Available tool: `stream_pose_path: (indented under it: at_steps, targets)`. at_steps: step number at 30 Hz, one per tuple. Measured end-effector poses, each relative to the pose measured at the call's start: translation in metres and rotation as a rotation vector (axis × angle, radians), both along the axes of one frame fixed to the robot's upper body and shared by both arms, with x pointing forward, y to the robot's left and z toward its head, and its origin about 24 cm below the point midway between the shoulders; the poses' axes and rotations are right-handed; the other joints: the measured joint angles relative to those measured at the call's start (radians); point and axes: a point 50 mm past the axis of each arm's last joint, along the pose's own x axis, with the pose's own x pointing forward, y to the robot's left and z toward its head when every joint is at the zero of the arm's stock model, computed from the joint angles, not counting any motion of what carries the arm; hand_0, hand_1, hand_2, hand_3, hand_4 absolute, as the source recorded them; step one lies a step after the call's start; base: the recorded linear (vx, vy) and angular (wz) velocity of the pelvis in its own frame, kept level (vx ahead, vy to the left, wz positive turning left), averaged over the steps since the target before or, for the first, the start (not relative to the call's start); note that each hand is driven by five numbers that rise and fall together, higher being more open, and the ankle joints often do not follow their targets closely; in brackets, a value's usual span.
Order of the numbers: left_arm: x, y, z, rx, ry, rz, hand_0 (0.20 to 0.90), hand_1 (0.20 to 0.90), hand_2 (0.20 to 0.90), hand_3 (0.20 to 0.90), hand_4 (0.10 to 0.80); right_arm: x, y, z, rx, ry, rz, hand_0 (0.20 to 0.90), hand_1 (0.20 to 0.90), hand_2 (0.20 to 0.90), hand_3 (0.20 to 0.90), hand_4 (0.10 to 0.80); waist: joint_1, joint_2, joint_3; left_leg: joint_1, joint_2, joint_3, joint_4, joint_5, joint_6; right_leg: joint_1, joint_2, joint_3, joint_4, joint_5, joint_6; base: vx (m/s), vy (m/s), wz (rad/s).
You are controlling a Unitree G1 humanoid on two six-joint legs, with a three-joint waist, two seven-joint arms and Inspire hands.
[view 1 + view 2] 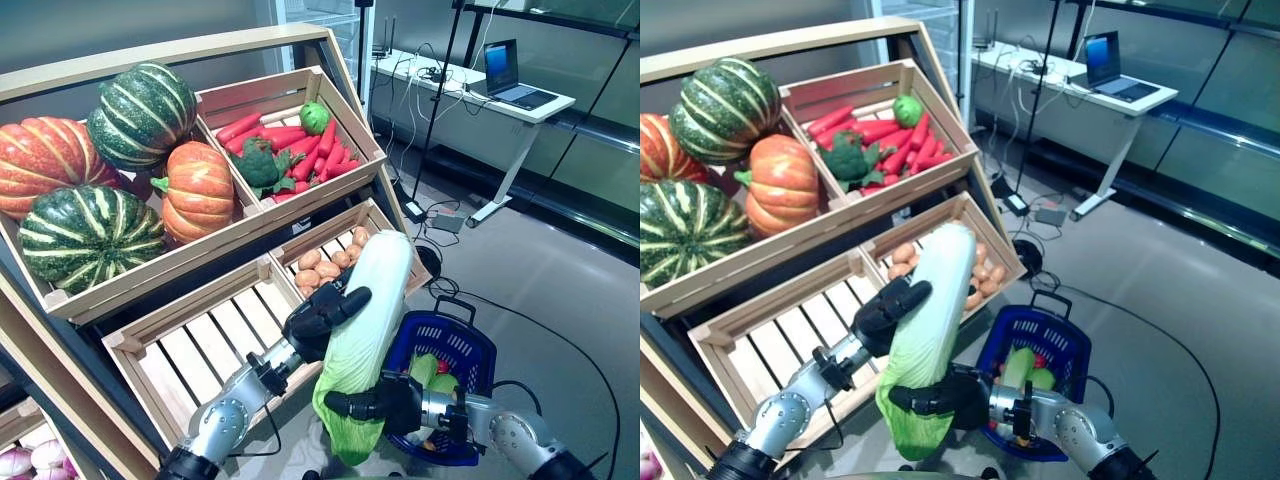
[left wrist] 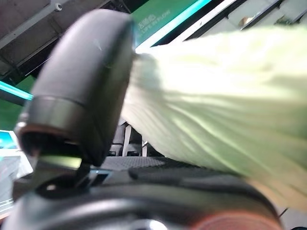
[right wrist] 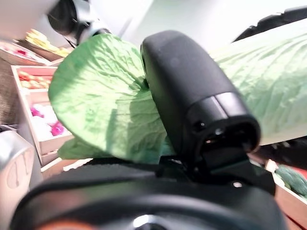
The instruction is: Put vegetables into the basket
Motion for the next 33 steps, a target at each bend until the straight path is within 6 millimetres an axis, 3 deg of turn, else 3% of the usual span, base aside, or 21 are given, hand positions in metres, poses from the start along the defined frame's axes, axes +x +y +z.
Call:
stream_pose_path:
  at_steps: [8,14,22,30,33]
  targets:
    - [0.004,0.017,0.007,0.034,-0.035,0.088,0.9,0.9,0.9,0.9,0.8,0.024,-0.033,0.017,-0.02,-0.136,-0.252,0.3,0.3,0.3,0.3,0.4,-0.004,-0.003,0.03,-0.003,0.001,0.0,0.0,-0.001,-0.003,-0.003,0.001,-0.001,0.0,-0.001,0.0,0.0,0.0,0.0]
    - [0.008,0.045,0.02,0.072,-0.103,0.24,0.9,0.9,0.9,0.9,0.8,0.026,-0.046,0.02,0.011,-0.153,-0.39,0.3,0.3,0.3,0.3,0.4,-0.003,-0.007,0.034,-0.002,0.001,0.0,0.0,-0.004,-0.002,-0.002,0.002,-0.003,0.0,-0.003,0.003,0.0,0.0,0.0]
    - [0.003,0.063,0.019,0.119,-0.103,0.337,0.9,0.9,0.9,0.9,0.8,0.02,-0.056,0.013,0.013,-0.128,-0.56,0.3,0.3,0.3,0.3,0.4,-0.003,-0.008,0.037,-0.005,0.001,-0.003,0.0,-0.01,-0.006,-0.002,0.001,-0.007,0.0,-0.008,0.004,0.004,-0.002,0.0]
    - [-0.002,0.068,0.013,0.14,-0.092,0.386,0.9,0.9,0.9,0.9,0.8,0.025,-0.076,0.008,0.062,-0.087,-0.934,0.3,0.3,0.3,0.3,0.4,-0.003,-0.005,0.051,-0.076,0.001,-0.016,0.007,0.005,-0.005,-0.073,0.004,-0.012,0.006,-0.004,0.005,-0.124,-0.028,0.04]
    - [0.001,0.071,0.019,0.133,-0.14,0.425,0.9,0.9,0.9,0.9,0.8,0.035,-0.091,0.011,0.095,-0.083,-1.119,0.3,0.3,0.3,0.3,0.4,-0.005,0.002,0.105,-0.136,0.0,-0.02,0.017,0.02,-0.003,-0.125,0.004,-0.013,0.011,0.012,0.0,-0.271,-0.058,0.01]
